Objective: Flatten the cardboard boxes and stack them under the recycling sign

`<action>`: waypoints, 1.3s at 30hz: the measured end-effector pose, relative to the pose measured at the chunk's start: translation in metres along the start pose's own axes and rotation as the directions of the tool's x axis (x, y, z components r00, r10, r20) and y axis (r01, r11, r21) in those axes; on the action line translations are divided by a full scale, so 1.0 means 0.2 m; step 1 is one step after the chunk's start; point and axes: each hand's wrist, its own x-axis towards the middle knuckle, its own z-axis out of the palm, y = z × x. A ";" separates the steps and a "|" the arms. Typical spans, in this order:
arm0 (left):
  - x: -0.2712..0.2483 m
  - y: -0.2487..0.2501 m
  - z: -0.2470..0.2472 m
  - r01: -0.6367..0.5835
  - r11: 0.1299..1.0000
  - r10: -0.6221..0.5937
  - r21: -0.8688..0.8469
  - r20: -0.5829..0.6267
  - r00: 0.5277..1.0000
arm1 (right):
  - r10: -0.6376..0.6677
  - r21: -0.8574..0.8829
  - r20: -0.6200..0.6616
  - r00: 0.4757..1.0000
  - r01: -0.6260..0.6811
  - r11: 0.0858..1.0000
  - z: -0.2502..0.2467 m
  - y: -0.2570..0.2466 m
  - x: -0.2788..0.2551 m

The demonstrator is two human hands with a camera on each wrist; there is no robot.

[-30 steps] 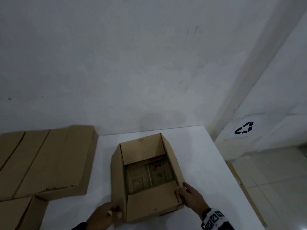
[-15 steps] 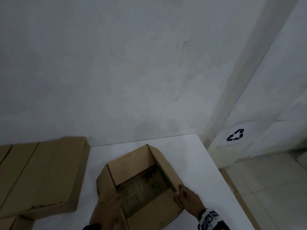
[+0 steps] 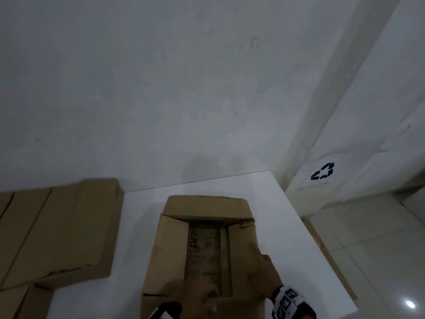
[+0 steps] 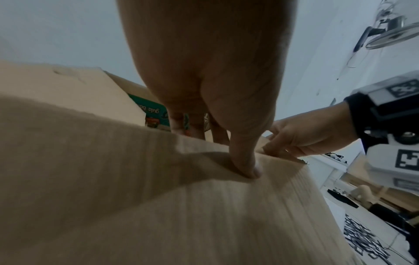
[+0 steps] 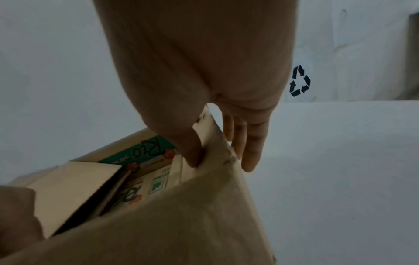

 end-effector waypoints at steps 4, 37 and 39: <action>-0.05 -0.06 -0.08 -0.066 0.989 0.067 -0.134 0.000 0.998 | -0.009 -0.297 -0.080 0.997 -0.015 0.955 -0.03 -0.07 -0.02; -0.57 -0.50 -0.29 0.239 0.910 -0.394 -0.339 -0.523 0.756 | -0.506 -0.498 -0.285 0.814 0.325 0.804 -0.18 -0.15 -0.29; -0.57 -0.57 -0.22 0.328 0.887 -0.453 -0.325 -0.480 0.751 | -0.472 -0.496 -0.351 0.809 0.267 0.826 -0.22 -0.08 -0.29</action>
